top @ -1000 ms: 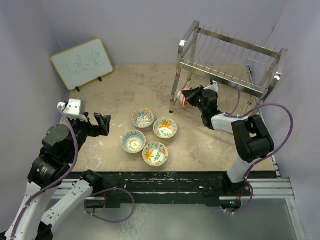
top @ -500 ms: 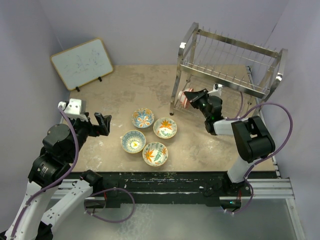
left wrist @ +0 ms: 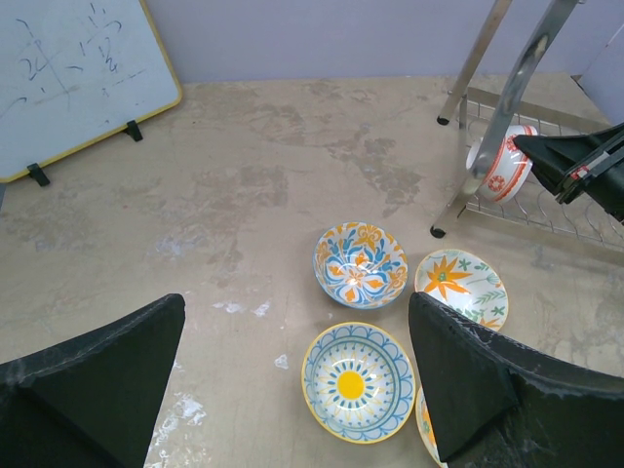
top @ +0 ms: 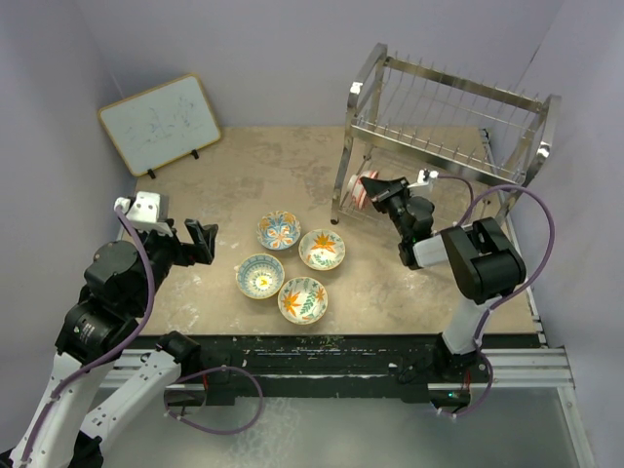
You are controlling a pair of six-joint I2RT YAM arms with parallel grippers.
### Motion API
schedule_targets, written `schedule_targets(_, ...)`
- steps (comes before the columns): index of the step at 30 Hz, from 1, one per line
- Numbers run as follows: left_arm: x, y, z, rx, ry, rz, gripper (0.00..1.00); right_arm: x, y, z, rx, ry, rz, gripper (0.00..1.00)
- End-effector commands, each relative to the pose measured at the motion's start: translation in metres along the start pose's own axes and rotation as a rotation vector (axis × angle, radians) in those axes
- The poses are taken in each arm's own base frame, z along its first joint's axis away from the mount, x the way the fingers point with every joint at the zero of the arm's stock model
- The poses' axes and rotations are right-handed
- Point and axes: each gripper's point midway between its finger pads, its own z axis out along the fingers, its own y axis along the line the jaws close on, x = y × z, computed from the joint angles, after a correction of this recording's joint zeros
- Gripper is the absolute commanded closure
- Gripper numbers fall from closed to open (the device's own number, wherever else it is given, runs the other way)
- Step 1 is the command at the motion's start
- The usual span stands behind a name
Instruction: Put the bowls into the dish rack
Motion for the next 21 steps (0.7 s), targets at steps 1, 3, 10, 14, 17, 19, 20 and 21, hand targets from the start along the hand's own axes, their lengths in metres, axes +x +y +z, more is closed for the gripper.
schedule_targets(1,-0.010,-0.001,0.004,-0.002,-0.033,0.005,0.01,-0.067,0.115,-0.018,-0.449,-0.260,0.044,1.00)
schedule_targets(3,-0.010,-0.001,0.004,-0.002,-0.034,0.004,0.01,-0.069,0.117,-0.019,-0.463,-0.272,0.048,1.00)
schedule_targets(10,-0.009,0.000,0.004,-0.004,-0.032,0.005,0.01,-0.081,0.141,-0.029,-0.499,-0.291,0.029,1.00)
schedule_targets(14,-0.009,-0.001,0.005,-0.001,-0.029,0.003,0.01,-0.087,0.137,-0.030,-0.465,-0.316,0.018,1.00)
schedule_targets(17,-0.009,-0.001,0.004,0.002,-0.030,0.002,0.01,-0.085,0.126,-0.026,-0.464,-0.308,0.031,1.00)
schedule_targets(19,-0.009,-0.001,0.004,0.001,-0.031,0.003,0.01,-0.085,0.122,-0.024,-0.484,-0.306,0.045,1.00)
schedule_targets(20,-0.009,-0.001,0.003,0.001,-0.032,0.003,0.01,-0.084,0.120,-0.023,-0.490,-0.304,0.052,1.00)
schedule_targets(21,-0.009,-0.001,0.003,0.001,-0.032,0.004,0.01,-0.084,0.118,-0.022,-0.493,-0.305,0.055,1.00)
